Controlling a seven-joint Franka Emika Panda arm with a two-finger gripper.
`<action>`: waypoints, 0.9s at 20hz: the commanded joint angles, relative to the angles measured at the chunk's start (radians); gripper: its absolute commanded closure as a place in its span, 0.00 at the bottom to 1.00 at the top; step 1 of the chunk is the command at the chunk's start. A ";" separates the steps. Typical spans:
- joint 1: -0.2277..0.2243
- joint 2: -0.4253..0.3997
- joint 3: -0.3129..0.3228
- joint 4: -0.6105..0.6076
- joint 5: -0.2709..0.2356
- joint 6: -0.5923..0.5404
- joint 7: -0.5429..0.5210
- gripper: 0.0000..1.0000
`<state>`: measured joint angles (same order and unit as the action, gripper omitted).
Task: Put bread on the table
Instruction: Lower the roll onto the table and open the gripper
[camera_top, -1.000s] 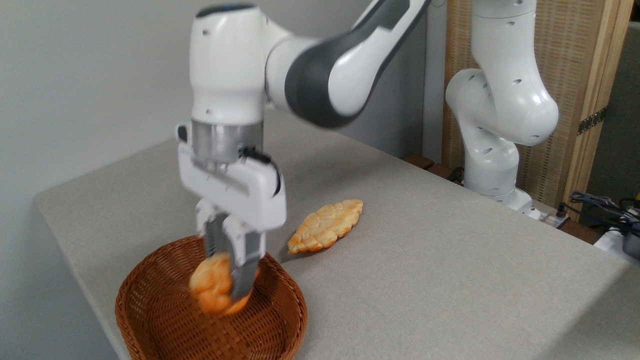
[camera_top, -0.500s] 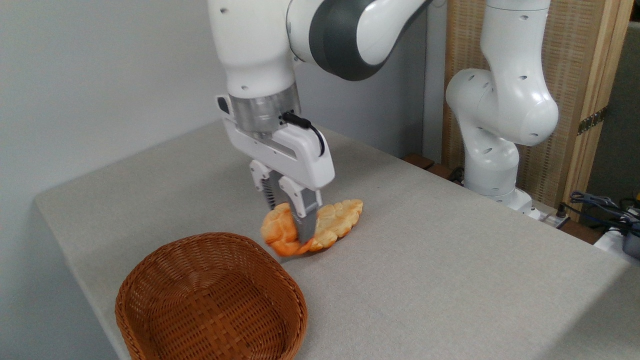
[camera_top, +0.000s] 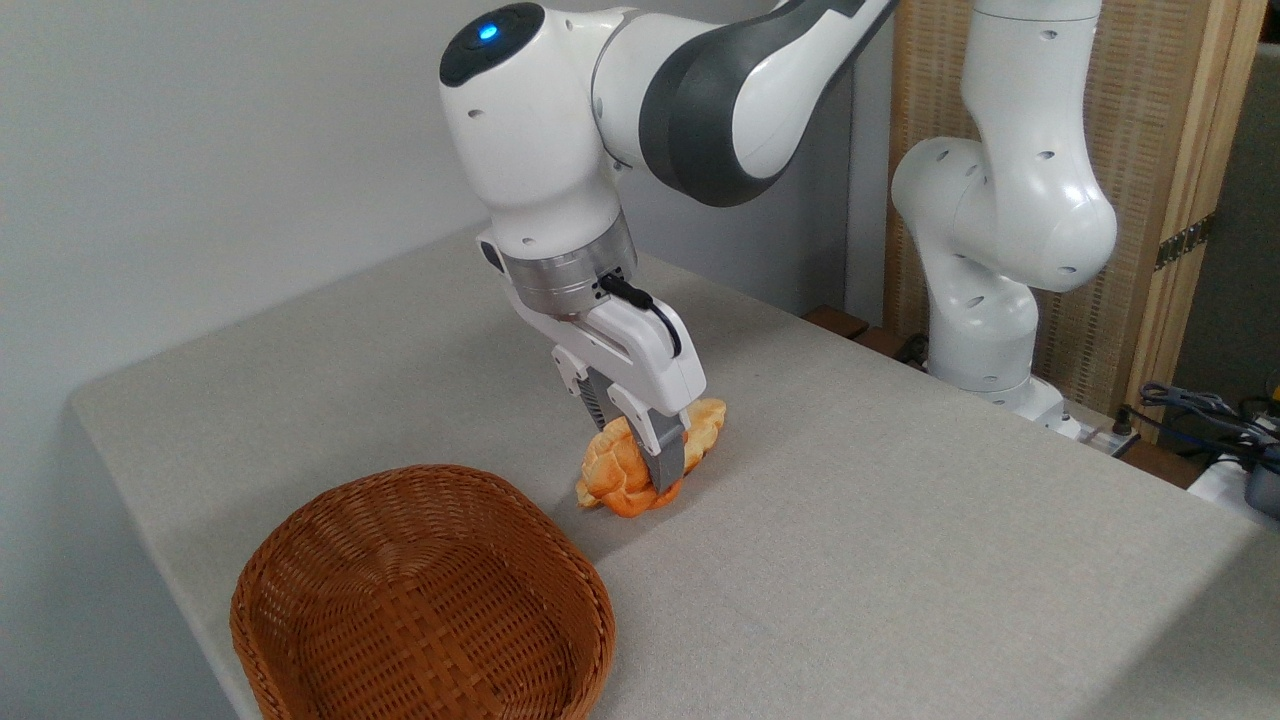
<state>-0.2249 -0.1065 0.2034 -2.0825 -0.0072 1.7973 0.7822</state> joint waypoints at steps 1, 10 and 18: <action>-0.002 -0.006 0.008 -0.004 -0.014 -0.010 0.022 0.00; -0.004 -0.009 0.002 0.004 -0.014 -0.003 0.020 0.00; -0.005 -0.024 -0.002 0.120 -0.014 0.008 0.019 0.00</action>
<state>-0.2267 -0.1217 0.1958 -2.0092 -0.0077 1.8003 0.7827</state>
